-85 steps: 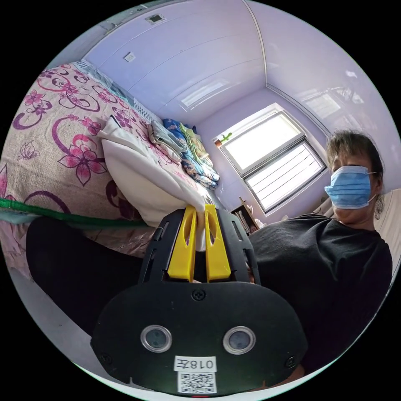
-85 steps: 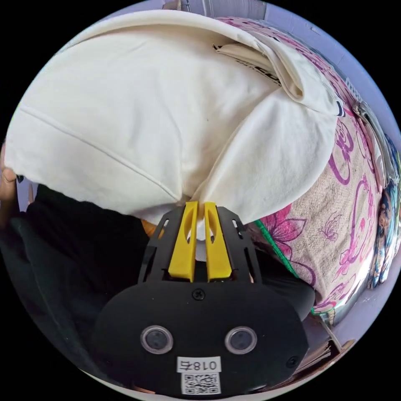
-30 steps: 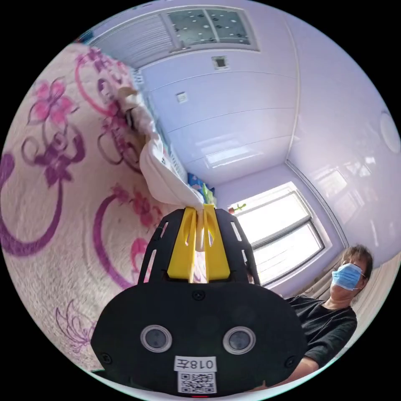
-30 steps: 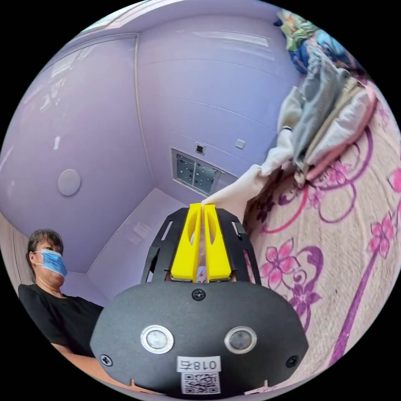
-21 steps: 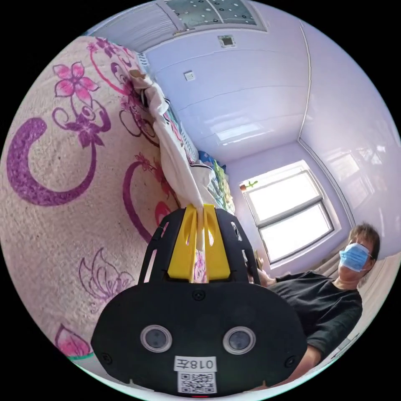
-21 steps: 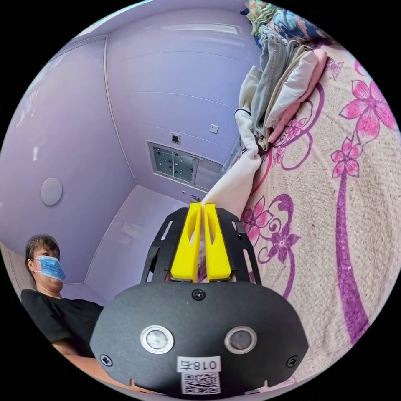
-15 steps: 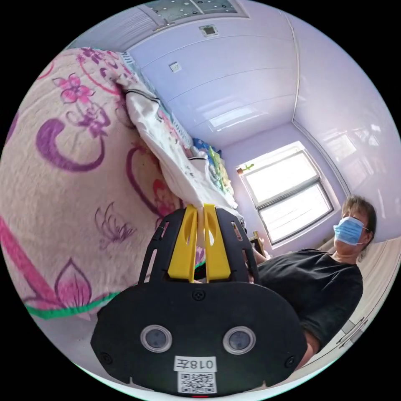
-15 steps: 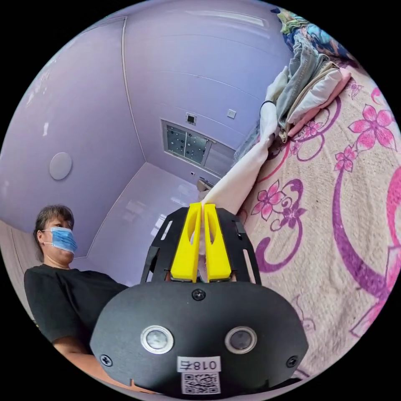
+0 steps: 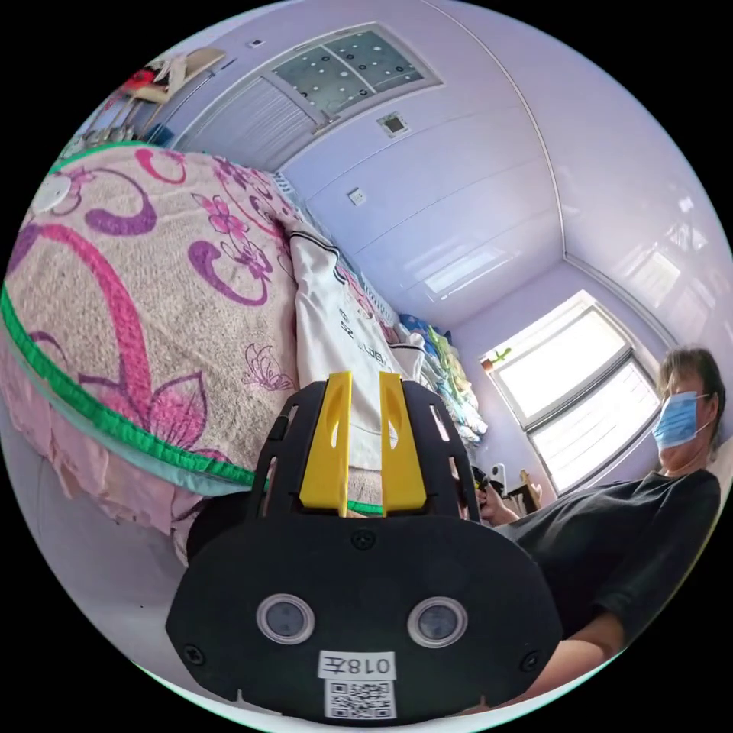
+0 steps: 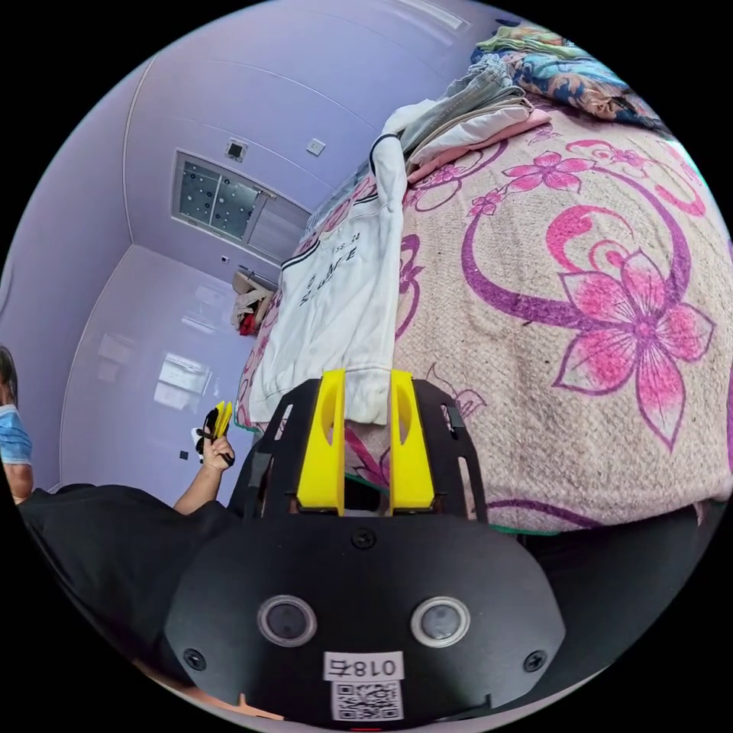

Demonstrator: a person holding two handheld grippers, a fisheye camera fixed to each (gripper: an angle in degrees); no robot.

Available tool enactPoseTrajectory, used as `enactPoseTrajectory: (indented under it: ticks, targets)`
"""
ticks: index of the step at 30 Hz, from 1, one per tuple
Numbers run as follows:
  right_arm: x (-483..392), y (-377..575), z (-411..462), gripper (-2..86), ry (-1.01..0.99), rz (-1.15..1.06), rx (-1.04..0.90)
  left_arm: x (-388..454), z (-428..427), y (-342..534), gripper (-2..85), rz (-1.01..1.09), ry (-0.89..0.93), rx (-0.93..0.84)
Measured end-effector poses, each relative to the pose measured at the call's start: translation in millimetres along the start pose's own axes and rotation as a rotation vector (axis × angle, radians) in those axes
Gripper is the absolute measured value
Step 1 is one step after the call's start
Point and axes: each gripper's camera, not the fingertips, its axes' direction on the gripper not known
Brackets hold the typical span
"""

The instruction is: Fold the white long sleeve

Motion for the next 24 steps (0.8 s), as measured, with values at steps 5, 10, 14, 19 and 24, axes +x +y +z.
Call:
enactPoseTrajectory:
  ticks: [5,10,14,19,24]
  targets:
    - [-10.6,-10.0,38.0,7.9,0.012,-0.025,-0.124,60.2,27.6,7.7,5.0,0.111,0.059,-0.062]
    - [-29.9,-9.1,39.5,3.4,0.082,-0.045,-0.144,115.8,61.2,10.5,-0.4,0.207,0.125,-0.076]
    - [-41.9,-11.4,18.9,3.9,0.034,-0.068,-0.053,138.3,99.8,9.9,-0.9,0.215,0.186,-0.099]
    - [-73.6,-66.9,-27.2,7.4,0.076,-0.183,0.214,142.9,157.4,3.6,-1.0,0.176,0.250,-0.129]
    - [-89.7,-168.1,-35.3,8.2,0.111,-0.242,0.338,165.4,214.8,-4.5,-1.0,0.200,0.233,-0.194]
